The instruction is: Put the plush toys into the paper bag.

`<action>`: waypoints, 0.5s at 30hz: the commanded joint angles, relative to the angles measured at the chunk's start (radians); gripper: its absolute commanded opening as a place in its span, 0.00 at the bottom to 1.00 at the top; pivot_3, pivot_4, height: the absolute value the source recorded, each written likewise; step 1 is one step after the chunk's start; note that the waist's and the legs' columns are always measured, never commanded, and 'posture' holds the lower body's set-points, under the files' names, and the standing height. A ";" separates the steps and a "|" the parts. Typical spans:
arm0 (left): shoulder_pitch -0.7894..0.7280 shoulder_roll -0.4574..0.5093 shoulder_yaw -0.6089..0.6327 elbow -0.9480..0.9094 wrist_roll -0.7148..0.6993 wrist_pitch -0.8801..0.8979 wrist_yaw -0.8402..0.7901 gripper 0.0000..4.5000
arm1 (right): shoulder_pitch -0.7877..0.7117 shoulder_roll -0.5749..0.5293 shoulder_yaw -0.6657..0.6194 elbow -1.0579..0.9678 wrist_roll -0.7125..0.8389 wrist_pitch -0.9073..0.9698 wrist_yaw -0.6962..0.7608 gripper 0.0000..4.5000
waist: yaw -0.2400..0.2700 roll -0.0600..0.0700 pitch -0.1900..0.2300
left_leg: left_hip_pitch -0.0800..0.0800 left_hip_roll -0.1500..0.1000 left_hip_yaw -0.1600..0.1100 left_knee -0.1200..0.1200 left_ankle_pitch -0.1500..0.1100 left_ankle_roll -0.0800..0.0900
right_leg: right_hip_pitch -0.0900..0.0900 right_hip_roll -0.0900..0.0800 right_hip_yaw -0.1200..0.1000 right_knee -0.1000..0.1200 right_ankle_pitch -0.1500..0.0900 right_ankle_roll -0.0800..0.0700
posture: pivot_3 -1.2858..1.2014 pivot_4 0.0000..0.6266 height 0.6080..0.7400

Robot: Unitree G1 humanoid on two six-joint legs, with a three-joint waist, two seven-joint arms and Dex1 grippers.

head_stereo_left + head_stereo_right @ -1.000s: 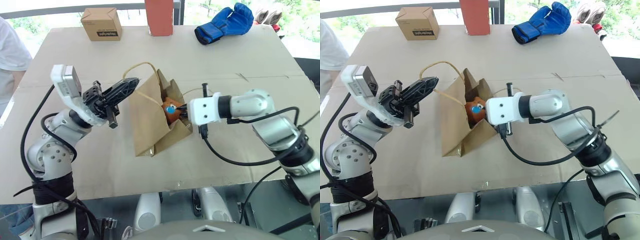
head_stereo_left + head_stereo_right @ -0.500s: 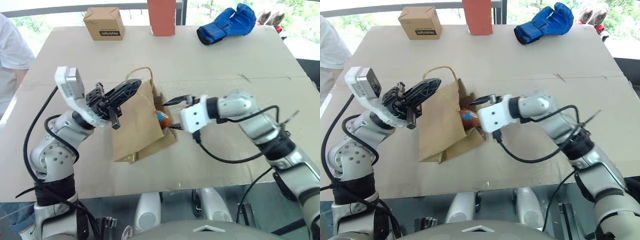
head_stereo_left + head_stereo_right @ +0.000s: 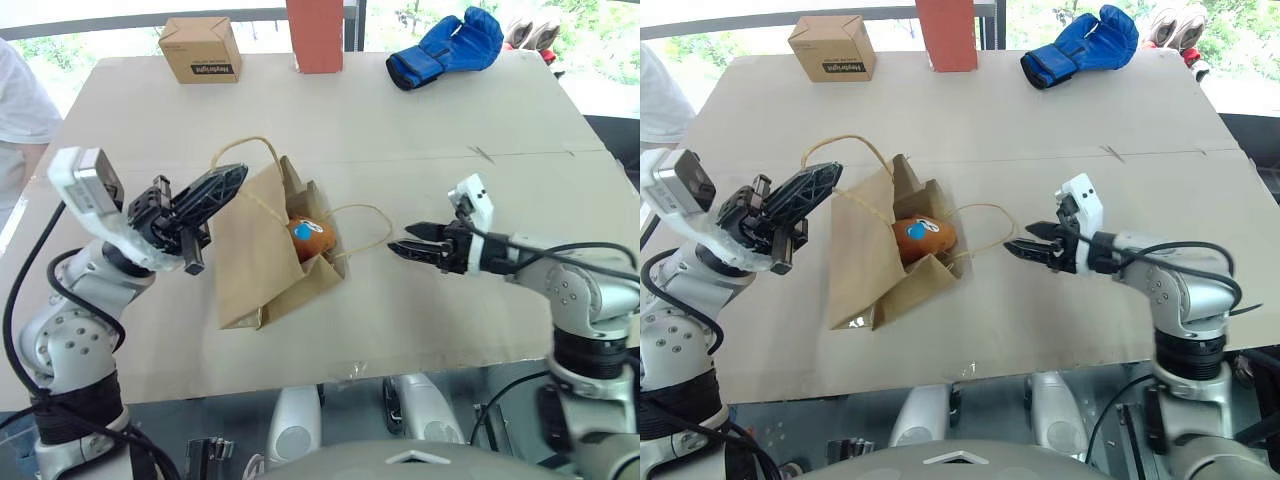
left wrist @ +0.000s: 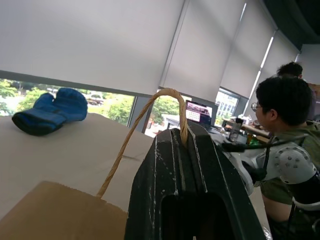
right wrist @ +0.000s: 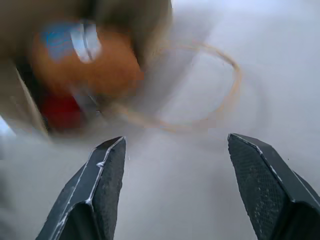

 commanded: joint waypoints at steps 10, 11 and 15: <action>0.032 0.015 0.056 -0.076 -0.041 -0.023 0.027 0.00 | -0.113 0.124 -0.024 0.188 0.055 -0.062 -0.154 0.19 | 0.001 0.000 0.000 | -0.001 0.000 0.000 0.000 0.000 0.000 | 0.000 0.000 0.000 -0.001 0.000 0.000 | 0.52 0.24 1.00; 0.040 0.014 0.062 -0.084 -0.042 -0.026 0.034 0.00 | -0.116 0.120 -0.049 0.168 0.077 -0.064 -0.153 0.10 | 0.001 0.000 0.000 | -0.002 0.000 0.000 0.000 0.000 0.000 | -0.001 0.000 0.000 -0.001 0.000 0.000 | 0.52 0.24 1.00; 0.077 0.012 0.079 -0.101 -0.035 -0.043 0.043 0.00 | -0.086 0.027 -0.133 0.054 0.136 -0.034 -0.161 0.15 | 0.004 0.001 0.001 | -0.002 0.000 0.000 -0.001 0.000 0.000 | 0.000 0.000 0.000 -0.001 0.000 0.000 | 0.52 0.24 1.00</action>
